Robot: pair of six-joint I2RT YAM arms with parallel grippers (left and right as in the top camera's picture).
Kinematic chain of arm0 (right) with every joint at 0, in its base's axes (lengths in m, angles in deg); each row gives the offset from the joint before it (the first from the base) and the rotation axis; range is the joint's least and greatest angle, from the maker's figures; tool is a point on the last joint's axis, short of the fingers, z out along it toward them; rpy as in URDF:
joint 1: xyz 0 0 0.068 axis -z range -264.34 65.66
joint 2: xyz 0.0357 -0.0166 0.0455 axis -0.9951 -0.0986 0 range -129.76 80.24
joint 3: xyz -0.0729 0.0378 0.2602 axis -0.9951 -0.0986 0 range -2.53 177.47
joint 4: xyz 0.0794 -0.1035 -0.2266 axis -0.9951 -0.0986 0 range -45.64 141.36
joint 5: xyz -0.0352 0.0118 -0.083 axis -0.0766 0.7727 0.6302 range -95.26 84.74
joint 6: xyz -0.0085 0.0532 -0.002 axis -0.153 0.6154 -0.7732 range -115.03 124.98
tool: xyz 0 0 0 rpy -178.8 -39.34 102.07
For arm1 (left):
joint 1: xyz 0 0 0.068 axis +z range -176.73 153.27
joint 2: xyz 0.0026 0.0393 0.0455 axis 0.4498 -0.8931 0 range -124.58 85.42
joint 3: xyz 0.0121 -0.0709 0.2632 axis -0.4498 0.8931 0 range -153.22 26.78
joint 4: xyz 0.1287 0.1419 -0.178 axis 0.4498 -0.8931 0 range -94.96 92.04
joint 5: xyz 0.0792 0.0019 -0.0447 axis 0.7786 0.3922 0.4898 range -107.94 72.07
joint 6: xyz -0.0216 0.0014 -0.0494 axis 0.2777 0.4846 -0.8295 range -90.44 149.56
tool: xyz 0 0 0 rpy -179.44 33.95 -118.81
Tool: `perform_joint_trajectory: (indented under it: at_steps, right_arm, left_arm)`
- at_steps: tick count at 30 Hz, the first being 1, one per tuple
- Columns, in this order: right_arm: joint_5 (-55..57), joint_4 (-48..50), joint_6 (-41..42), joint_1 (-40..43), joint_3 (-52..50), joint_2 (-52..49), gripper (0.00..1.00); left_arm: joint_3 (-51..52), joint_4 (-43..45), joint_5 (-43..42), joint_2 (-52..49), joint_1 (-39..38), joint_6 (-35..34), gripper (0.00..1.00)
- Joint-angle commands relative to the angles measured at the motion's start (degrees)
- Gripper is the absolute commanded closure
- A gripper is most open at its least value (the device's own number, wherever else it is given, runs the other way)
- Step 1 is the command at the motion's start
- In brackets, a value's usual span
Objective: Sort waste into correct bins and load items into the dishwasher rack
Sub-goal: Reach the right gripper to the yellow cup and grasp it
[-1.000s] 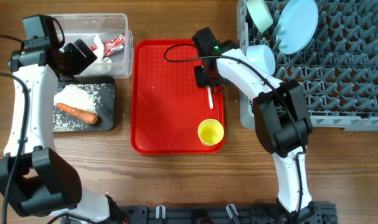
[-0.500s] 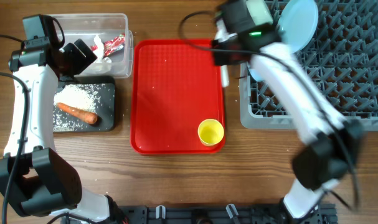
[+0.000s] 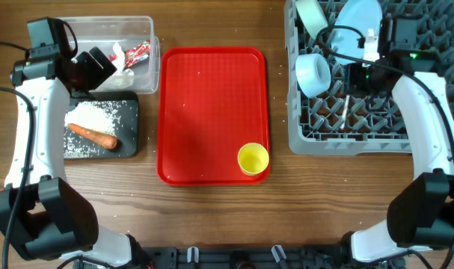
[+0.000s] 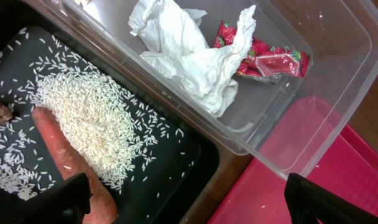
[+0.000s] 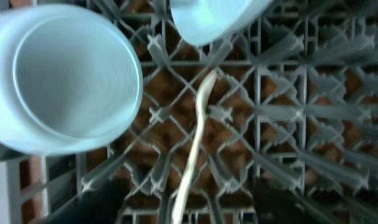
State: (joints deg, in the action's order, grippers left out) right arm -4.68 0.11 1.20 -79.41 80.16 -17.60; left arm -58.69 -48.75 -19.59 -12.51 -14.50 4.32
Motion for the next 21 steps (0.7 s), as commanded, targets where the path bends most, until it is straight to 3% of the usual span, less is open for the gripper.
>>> perform_joint_trajectory:
  at_steps: [1,6,12,14,21]
  right_arm:
    - [-1.40,1.51,1.11,-0.09,0.07,-0.28,0.23]
    - [-17.90,-2.47,0.81,-3.89,3.41,4.31,0.35]
    - [-21.68,-8.48,0.94,-17.64,2.34,5.38,0.40]
    - [-22.62,-9.99,0.92,-19.67,1.64,5.38,0.47]
    - [-22.56,-5.49,2.40,-21.24,-1.60,5.38,0.47]
  left_arm:
    - [0.13,0.13,-0.46,-0.35,0.04,-0.55,0.00]
    - [0.13,0.13,-0.44,-0.35,0.04,-0.55,0.00]
    - [0.13,0.13,-0.46,-0.35,0.04,-0.55,0.00]
    - [0.13,0.13,-0.46,-0.35,0.04,-0.55,0.00]
    - [0.13,0.13,-0.46,-0.35,0.04,-0.55,0.00]
